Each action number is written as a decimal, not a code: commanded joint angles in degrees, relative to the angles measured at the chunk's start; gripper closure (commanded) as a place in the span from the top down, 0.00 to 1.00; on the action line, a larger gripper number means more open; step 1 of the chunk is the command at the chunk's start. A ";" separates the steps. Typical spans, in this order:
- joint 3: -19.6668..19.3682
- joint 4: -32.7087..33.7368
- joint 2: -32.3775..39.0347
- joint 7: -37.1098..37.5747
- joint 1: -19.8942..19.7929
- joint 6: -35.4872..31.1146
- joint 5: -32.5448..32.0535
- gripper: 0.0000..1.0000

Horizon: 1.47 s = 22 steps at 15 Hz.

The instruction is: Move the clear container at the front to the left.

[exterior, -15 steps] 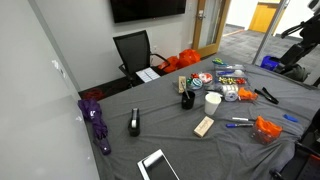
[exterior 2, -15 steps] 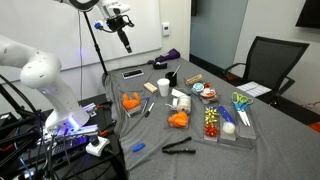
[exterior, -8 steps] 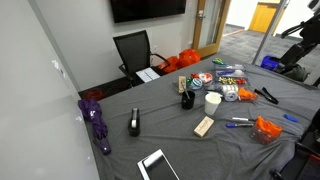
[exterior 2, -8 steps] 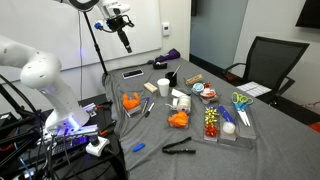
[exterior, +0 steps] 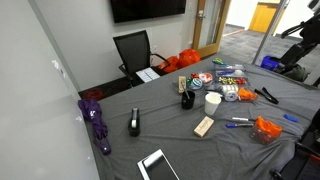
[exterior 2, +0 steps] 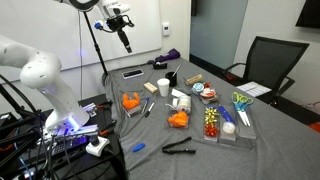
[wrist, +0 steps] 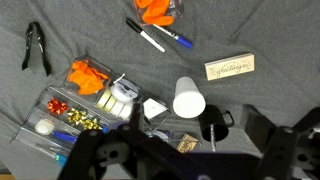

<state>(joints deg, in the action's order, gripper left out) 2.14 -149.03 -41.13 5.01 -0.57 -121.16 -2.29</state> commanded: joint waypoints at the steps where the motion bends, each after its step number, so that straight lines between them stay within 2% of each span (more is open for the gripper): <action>1: 0.05 0.08 0.02 -0.07 -0.08 0.09 0.06 1.00; 10: -0.39 0.08 1.09 -0.45 0.33 0.29 0.85 1.00; 22: -2.05 -7.69 5.10 -5.98 1.83 -1.71 1.53 1.00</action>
<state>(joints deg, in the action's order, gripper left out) 1.59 -154.51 -36.81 1.94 0.51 -121.13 -1.49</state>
